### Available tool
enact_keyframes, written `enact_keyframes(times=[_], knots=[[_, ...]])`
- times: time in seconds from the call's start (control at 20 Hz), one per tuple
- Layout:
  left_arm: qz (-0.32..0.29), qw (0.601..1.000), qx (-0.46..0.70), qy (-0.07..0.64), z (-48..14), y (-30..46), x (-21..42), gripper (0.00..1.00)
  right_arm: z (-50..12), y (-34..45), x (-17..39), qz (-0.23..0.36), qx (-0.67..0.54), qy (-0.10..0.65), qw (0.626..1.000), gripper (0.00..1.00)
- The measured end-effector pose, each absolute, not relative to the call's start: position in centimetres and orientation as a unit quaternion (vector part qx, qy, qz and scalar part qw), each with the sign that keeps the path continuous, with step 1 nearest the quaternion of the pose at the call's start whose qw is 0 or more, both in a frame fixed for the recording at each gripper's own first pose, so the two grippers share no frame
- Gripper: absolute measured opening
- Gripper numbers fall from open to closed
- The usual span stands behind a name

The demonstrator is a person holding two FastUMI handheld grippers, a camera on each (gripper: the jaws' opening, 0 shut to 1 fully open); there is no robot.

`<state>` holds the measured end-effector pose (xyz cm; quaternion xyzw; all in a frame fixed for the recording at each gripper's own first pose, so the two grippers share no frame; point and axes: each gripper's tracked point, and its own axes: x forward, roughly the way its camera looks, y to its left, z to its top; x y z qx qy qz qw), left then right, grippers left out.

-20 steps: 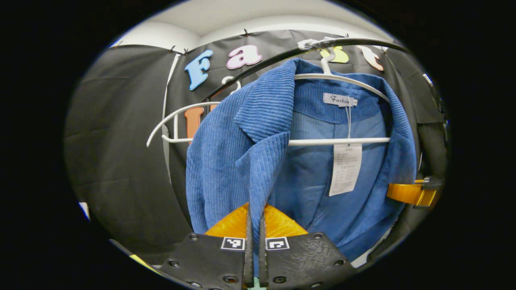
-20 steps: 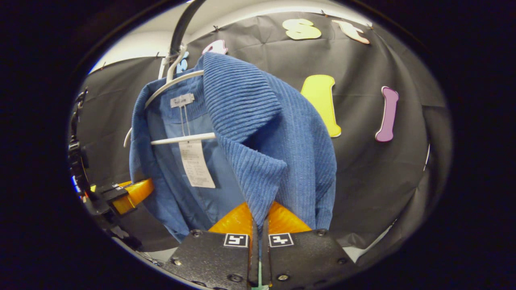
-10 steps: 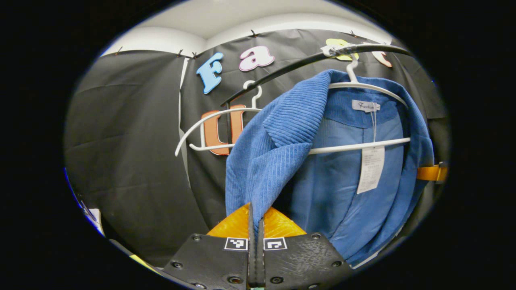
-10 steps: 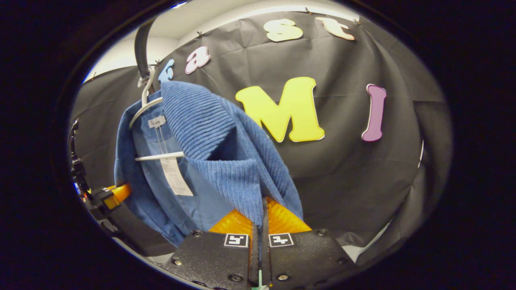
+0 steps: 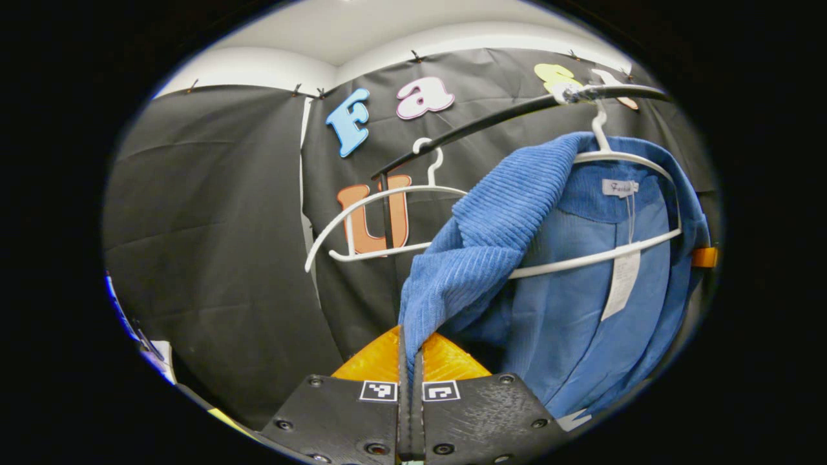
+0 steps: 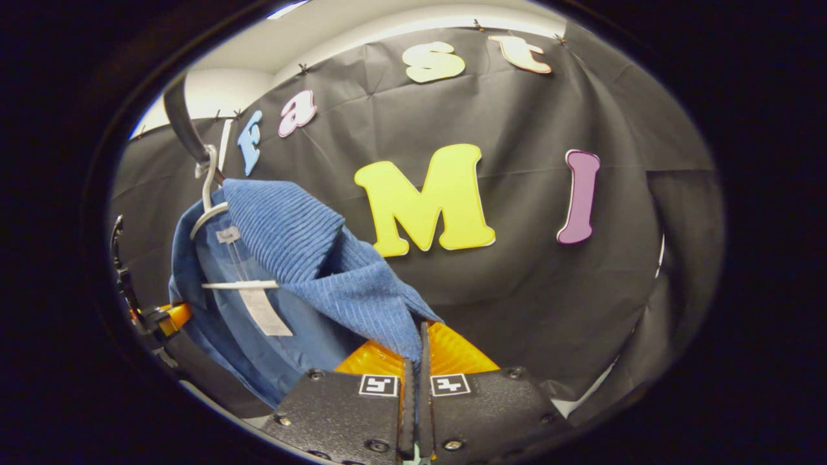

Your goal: Grasp the clothes on the hanger with both hands and then place them into the laundry hamper below.

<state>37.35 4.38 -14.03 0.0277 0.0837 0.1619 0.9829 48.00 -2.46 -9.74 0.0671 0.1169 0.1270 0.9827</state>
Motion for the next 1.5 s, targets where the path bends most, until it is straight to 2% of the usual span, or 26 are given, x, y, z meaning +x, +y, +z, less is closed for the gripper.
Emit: enact_keyframes(times=[0.15,0.2,0.35,0.5,0.55,0.6,0.7,0.75,0.85,0.9,1.05,1.1,1.15,1.3,1.35,1.4,1.5], knots=[[0.167,0.983,0.028,0.069,-12.4,5.2,37.4,0.05,-8.4,-3.0,48.6,0.118,0.07,0.102,0.985,0.06],[0.17,0.983,0.031,0.063,-11.7,5.5,37.5,0.0,-7.9,-3.1,48.7,0.117,0.073,0.097,0.986,0.06],[0.175,0.983,0.031,0.054,-10.3,6.5,38.1,0.05,-6.1,-3.0,49.4,0.115,0.088,0.08,0.986,0.05],[0.183,0.982,0.028,0.041,-8.7,7.8,38.2,0.05,-5.1,-2.9,50.1,0.112,0.103,0.075,0.985,0.05],[0.187,0.981,0.026,0.034,-8.0,8.2,38.2,0.0,-4.7,-3.0,50.3,0.111,0.11,0.072,0.985,0.05],[0.19,0.981,0.023,0.029,-7.5,8.7,38.4,0.05,-4.2,-3.1,50.5,0.111,0.119,0.068,0.984,0.06],[0.193,0.981,0.02,0.023,-6.6,9.3,38.6,0.05,-3.6,-3.5,51.0,0.11,0.13,0.062,0.984,0.06],[0.194,0.981,0.02,0.02,-6.3,9.3,38.7,0.0,-3.4,-3.7,51.3,0.109,0.129,0.062,0.984,0.05],[0.194,0.981,0.024,0.019,-6.0,9.4,38.7,0.05,-2.8,-4.0,51.4,0.107,0.128,0.055,0.984,0.06],[0.194,0.981,0.025,0.018,-5.8,9.5,38.9,0.0,-2.4,-4.0,51.5,0.107,0.13,0.052,0.984,0.06],[0.193,0.981,0.019,0.016,-5.1,9.6,39.8,0.0,-1.2,-4.0,52.4,0.103,0.144,0.047,0.983,0.06],[0.194,0.981,0.019,0.016,-4.9,9.8,40.0,0.05,-0.9,-4.0,52.5,0.1,0.147,0.044,0.983,0.06],[0.194,0.981,0.019,0.015,-4.6,9.8,40.3,0.0,-0.4,-4.0,52.7,0.099,0.148,0.039,0.983,0.06],[0.194,0.981,0.017,0.006,-3.5,9.9,40.8,0.0,1.3,-4.3,53.3,0.094,0.155,0.023,0.983,0.06],[0.194,0.981,0.017,0.005,-3.2,9.9,41.0,0.05,1.2,-4.3,53.3,0.091,0.154,0.024,0.984,0.05],[0.194,0.981,0.019,0.003,-3.1,10.1,40.9,0.0,1.1,-4.2,53.4,0.089,0.153,0.025,0.984,0.05],[0.194,0.981,0.018,0.005,-3.1,10.0,41.0,0.0,1.3,-4.2,53.7,0.092,0.155,0.025,0.983,0.05]])
